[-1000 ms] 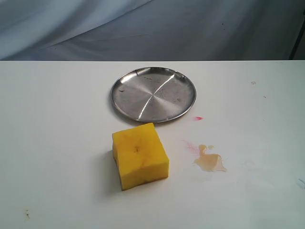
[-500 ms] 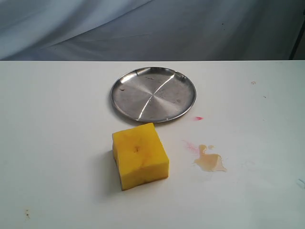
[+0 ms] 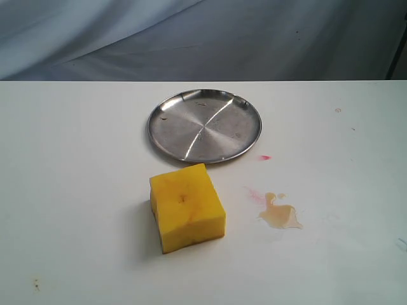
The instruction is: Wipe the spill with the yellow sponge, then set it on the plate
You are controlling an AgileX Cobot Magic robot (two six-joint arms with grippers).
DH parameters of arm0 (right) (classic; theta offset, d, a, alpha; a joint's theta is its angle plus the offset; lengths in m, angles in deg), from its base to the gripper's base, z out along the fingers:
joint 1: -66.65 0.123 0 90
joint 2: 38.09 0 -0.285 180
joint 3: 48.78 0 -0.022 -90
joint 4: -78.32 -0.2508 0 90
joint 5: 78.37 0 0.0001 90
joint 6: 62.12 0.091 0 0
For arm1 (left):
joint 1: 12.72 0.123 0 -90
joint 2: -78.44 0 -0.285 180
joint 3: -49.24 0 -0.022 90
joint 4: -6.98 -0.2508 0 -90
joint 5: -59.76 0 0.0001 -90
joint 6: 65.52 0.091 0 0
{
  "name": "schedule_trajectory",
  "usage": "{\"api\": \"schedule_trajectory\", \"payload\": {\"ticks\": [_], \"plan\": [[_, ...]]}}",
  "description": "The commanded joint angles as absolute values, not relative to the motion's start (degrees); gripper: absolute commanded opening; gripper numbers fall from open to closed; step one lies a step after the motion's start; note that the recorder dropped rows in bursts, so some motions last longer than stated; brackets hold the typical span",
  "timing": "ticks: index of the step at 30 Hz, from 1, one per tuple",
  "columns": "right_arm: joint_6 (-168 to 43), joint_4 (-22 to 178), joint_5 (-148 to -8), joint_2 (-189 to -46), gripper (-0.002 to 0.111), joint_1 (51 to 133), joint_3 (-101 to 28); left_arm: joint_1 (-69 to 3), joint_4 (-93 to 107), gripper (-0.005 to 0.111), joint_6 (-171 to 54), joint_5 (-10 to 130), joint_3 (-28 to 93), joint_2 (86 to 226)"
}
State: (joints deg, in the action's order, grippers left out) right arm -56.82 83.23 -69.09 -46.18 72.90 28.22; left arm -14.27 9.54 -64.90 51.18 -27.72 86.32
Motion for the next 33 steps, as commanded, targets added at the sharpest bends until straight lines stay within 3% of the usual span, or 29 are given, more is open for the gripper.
{"api": "schedule_trajectory", "payload": {"ticks": [1,33], "plan": [[-57.15,83.21,-69.09,-45.87,0.000,72.98,28.43,-14.32,9.51,0.001,-64.95,51.41,-27.98,86.23],[-57.15,77.98,-71.77,-45.87,0.000,72.98,28.43,-14.32,9.51,0.001,-64.95,51.41,-27.98,86.23]]}}
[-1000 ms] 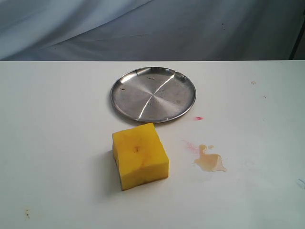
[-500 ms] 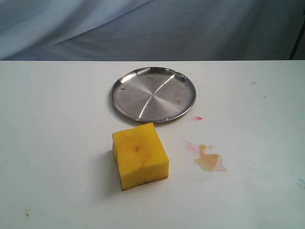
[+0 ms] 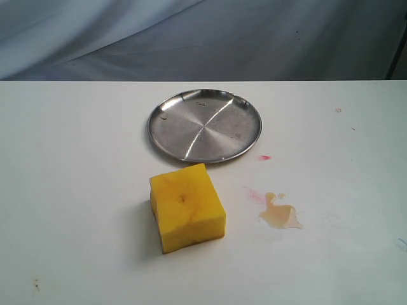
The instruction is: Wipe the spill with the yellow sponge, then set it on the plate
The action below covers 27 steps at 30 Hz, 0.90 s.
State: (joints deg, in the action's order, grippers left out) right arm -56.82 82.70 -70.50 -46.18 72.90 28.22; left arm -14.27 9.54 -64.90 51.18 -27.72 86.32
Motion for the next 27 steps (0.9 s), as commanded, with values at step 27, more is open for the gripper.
{"api": "schedule_trajectory", "payload": {"ticks": [27], "plan": [[-54.77,82.72,-77.21,-48.46,0.000,72.98,10.00,-14.32,9.51,0.001,-65.05,51.41,-27.98,86.23]]}}
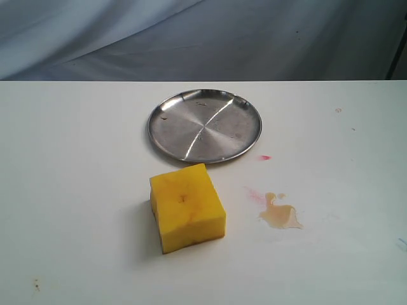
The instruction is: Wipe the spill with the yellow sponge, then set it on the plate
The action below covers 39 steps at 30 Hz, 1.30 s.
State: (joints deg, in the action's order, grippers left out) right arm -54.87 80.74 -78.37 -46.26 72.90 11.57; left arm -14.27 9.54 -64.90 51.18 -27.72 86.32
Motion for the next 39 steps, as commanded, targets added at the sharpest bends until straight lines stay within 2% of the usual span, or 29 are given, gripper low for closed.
{"api": "schedule_trajectory", "payload": {"ticks": [1,10,21,29,39], "plan": [[-54.77,82.76,-76.52,-49.57,0.000,73.13,9.62,-14.32,9.51,0.001,-65.05,51.41,-27.98,86.23],[-56.26,82.76,-64.01,-64.20,0.000,76.58,0.09,-14.32,9.51,0.001,-65.05,51.41,-27.98,86.23],[-58.68,82.54,-38.69,-91.03,0.000,84.93,-21.07,-14.32,9.51,0.001,-64.94,51.41,-27.98,86.23],[-58.68,79.84,-36.32,-107.43,0.000,91.61,-25.71,-14.32,9.51,0.001,-65.05,51.41,-27.98,86.23],[-58.68,72.66,-40.81,-123.99,0.000,99.80,-25.71,-14.32,9.51,0.001,-64.88,51.41,-27.98,86.23]]}}
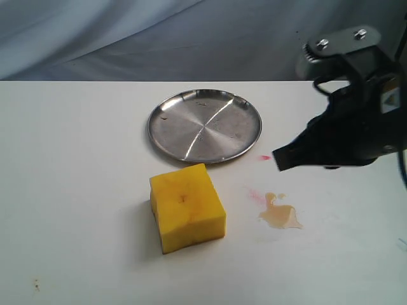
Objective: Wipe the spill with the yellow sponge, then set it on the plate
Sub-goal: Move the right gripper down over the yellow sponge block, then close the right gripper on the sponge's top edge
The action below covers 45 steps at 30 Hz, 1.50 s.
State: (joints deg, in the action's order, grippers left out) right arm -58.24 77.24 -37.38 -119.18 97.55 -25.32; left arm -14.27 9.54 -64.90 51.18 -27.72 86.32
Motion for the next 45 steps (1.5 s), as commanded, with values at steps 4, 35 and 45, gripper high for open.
{"api": "schedule_trajectory", "payload": {"ticks": [4,35,45], "plan": [[-58.83,66.66,-45.80,-129.15,0.000,101.66,-25.71,-14.32,9.51,0.001,-64.88,51.41,-27.98,86.23],[-66.07,62.53,-52.44,-152.47,0.070,102.09,-36.37,-14.32,9.51,0.001,-65.07,51.41,-27.98,86.23],[-66.98,62.08,-53.31,-156.44,0.070,102.09,-36.37,-14.32,9.51,0.001,-64.94,51.41,-27.98,86.23]]}}
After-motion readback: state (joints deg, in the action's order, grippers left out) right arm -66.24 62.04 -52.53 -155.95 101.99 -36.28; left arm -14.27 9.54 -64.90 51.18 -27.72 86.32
